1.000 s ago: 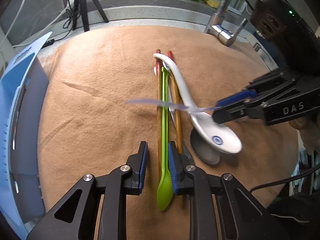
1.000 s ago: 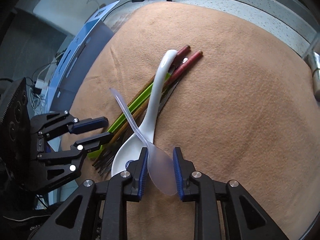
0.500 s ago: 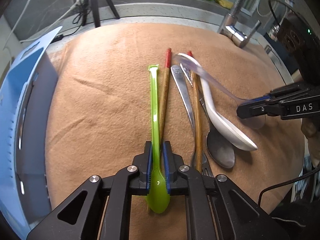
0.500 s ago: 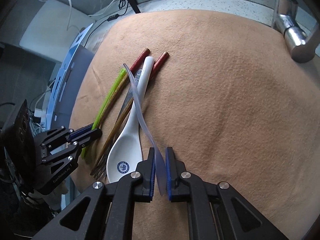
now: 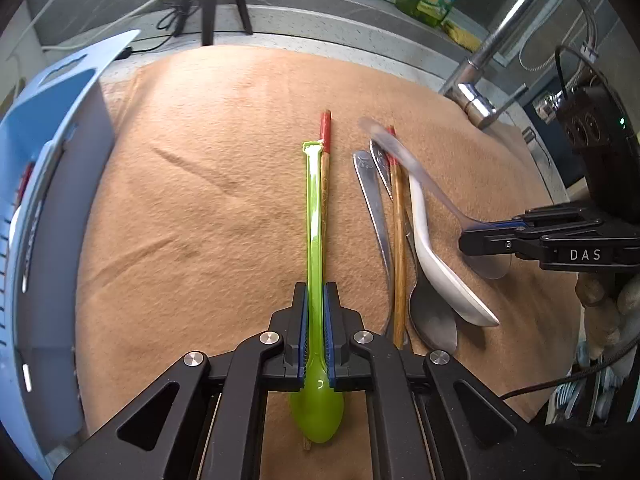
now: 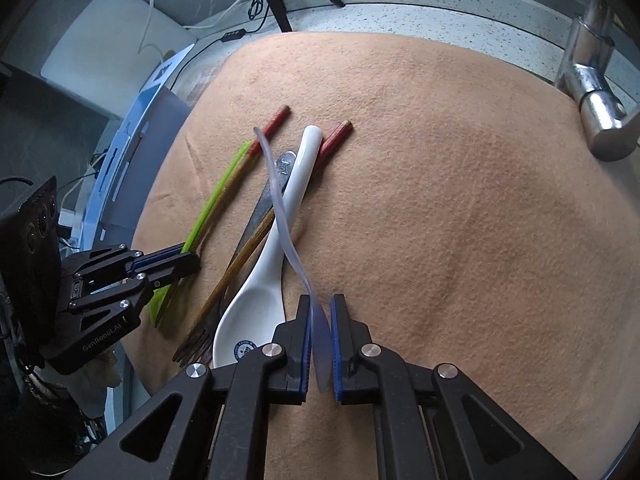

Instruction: Organize utensils

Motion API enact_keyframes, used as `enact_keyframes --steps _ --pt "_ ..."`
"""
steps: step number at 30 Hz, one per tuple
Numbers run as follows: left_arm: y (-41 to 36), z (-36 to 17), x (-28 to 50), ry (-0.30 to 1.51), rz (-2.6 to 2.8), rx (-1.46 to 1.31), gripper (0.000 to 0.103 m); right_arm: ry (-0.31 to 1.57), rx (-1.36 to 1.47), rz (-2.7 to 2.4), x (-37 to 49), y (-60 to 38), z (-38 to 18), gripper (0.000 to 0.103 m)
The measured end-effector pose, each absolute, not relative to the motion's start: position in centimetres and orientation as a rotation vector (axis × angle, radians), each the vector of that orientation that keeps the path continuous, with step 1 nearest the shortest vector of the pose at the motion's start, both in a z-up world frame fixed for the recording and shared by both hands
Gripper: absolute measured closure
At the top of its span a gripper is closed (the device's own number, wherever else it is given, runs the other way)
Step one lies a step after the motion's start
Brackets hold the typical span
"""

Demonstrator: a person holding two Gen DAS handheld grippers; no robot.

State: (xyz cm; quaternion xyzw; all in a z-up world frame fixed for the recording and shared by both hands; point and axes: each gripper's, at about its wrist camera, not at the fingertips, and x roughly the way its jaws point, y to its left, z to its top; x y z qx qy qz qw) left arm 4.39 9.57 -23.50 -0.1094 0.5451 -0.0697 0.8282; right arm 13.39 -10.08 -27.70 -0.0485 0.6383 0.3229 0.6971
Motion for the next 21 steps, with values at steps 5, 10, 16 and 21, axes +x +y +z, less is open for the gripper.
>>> enact_keyframes --steps 5,10,16,21 --pt "10.6 -23.6 4.0 1.163 -0.173 -0.285 0.097 1.421 -0.099 0.716 13.2 -10.5 -27.6 0.097" --pt "11.6 -23.8 3.5 1.149 -0.141 -0.336 0.097 1.432 -0.084 0.707 13.3 -10.8 -27.8 0.097" --pt "12.6 -23.5 3.0 1.144 -0.129 -0.342 0.097 1.435 -0.078 0.701 13.3 -11.0 -27.8 0.097" --pt "13.4 -23.7 2.8 1.145 -0.116 -0.361 0.096 1.438 -0.078 0.698 13.2 -10.9 -28.0 0.097"
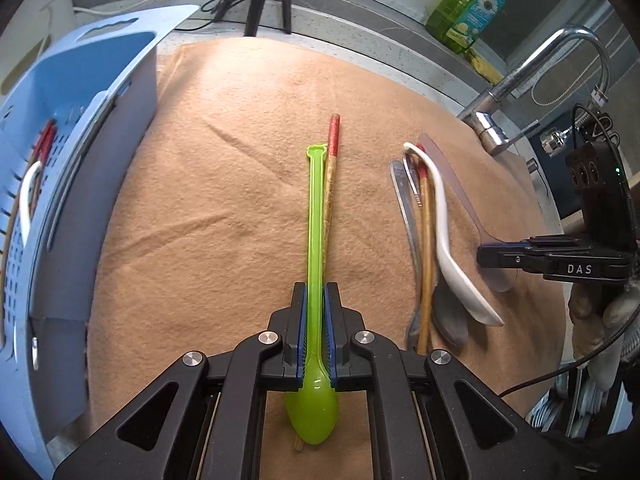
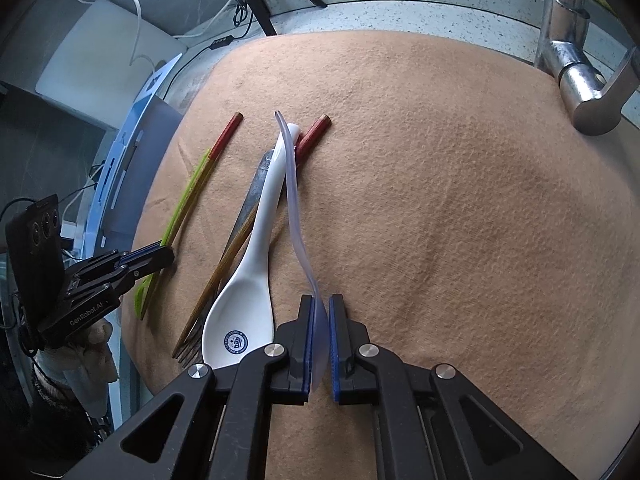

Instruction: Organize utensils

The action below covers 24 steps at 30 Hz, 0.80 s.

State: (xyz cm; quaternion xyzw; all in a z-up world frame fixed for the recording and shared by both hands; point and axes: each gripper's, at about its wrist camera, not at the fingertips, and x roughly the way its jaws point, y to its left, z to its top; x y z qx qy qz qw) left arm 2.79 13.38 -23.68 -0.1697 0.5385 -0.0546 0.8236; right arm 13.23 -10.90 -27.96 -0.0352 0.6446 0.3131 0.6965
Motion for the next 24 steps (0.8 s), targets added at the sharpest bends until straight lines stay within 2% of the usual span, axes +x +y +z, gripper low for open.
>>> enact_keyframes --steps 13,16,24 --pt "13.8 -23.5 2.6 1.137 -0.102 -0.383 0.094 1.445 -0.085 0.700 13.4 -10.6 -28.1 0.097" --pt "14.2 -23.5 2.6 1.137 -0.084 -0.382 0.088 1.445 -0.085 0.700 13.4 -10.6 -28.2 0.097" --pt "14.4 -23.1 2.7 1.132 -0.056 -0.350 0.088 1.447 -0.086 0.703 13.4 -10.5 -28.2 0.097"
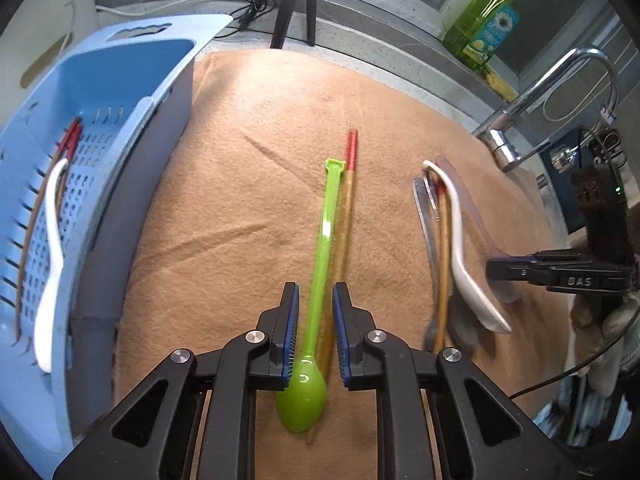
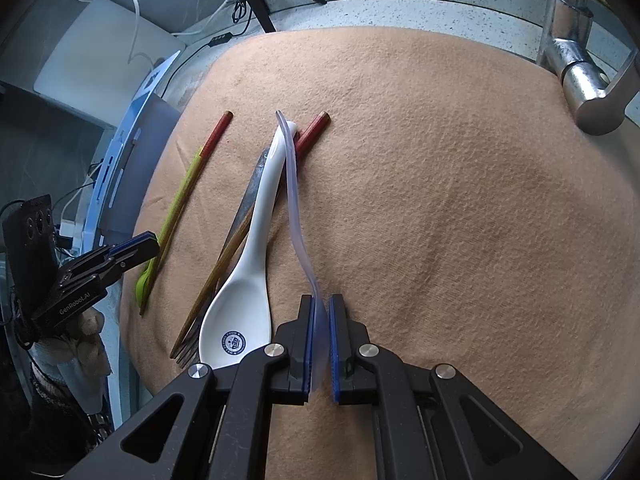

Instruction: Organize utensils

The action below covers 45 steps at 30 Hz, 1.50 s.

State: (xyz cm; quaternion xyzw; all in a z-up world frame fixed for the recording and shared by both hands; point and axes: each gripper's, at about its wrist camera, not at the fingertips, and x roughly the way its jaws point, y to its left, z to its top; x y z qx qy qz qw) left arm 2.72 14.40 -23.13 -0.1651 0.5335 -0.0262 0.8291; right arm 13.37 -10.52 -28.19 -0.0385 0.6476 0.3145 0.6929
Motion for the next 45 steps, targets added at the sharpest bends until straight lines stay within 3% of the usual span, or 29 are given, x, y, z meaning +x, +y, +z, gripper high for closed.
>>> enact_keyframes --steps 13,15,32,45 --pt "11.8 -23.7 4.3 1.171 -0.037 -0.120 0.088 1.446 -0.085 0.702 13.4 -10.5 -28.2 0.097" --pt "11.7 -23.7 4.6 1.167 -0.035 -0.106 0.096 1.445 -0.089 0.703 13.4 -10.4 -28.2 0.097" --pt "13.4 -20.2 3.3 1.071 -0.039 -0.232 0.098 1.393 0.008 0.701 13.4 -11.1 -25.2 0.097" --pt "21.1 -16.3 0.3 0.982 0.054 -0.269 0.098 1.311 0.018 0.910 11.0 1.0 -20.1 0.097"
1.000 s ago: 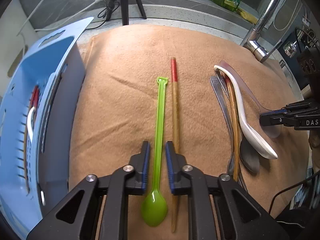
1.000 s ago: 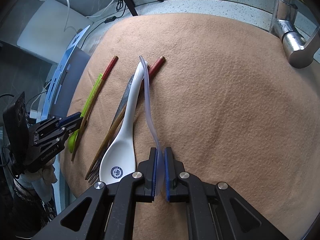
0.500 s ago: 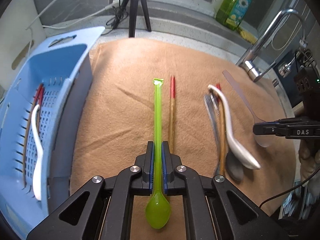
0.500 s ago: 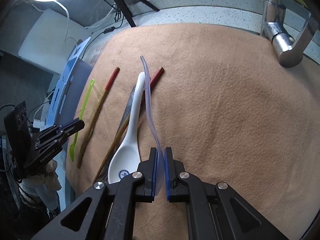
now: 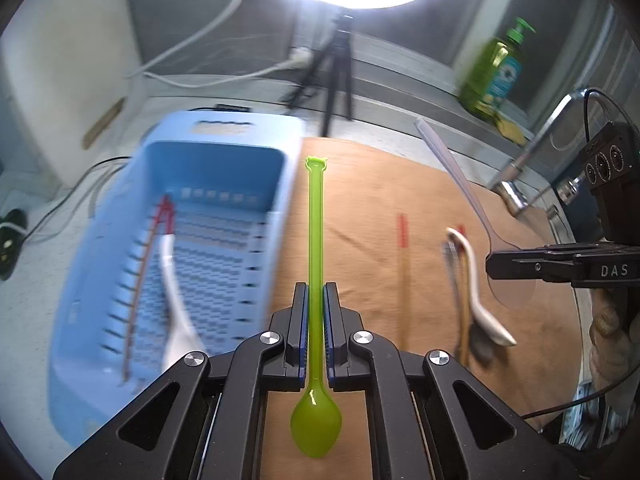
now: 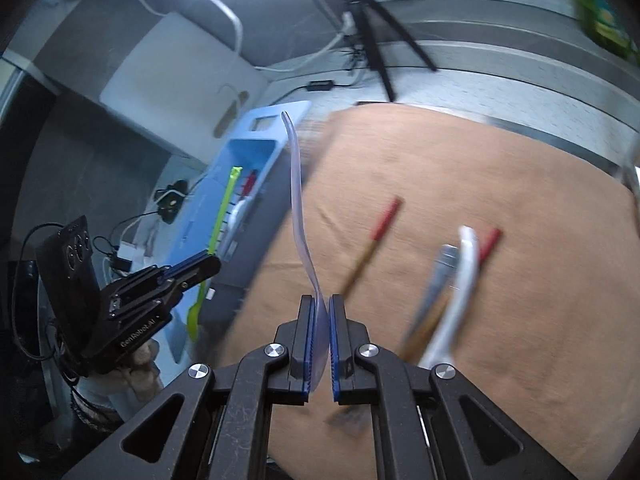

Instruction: Organize utensils

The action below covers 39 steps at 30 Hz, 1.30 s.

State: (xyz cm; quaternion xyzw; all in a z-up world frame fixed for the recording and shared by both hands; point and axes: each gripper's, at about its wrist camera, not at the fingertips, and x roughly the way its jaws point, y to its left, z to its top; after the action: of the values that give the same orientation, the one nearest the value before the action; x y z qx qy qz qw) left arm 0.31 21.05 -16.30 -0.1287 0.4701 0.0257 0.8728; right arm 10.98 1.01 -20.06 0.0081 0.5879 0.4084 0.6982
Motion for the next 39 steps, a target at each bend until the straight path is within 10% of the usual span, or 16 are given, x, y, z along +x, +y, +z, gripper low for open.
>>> enact_keyframes --steps 39 --pt "31.8 -18.3 -1.5 0.999 0.176 -0.350 0.090 1.338 -0.041 0.946 9.3 17.4 -22.7 0.089"
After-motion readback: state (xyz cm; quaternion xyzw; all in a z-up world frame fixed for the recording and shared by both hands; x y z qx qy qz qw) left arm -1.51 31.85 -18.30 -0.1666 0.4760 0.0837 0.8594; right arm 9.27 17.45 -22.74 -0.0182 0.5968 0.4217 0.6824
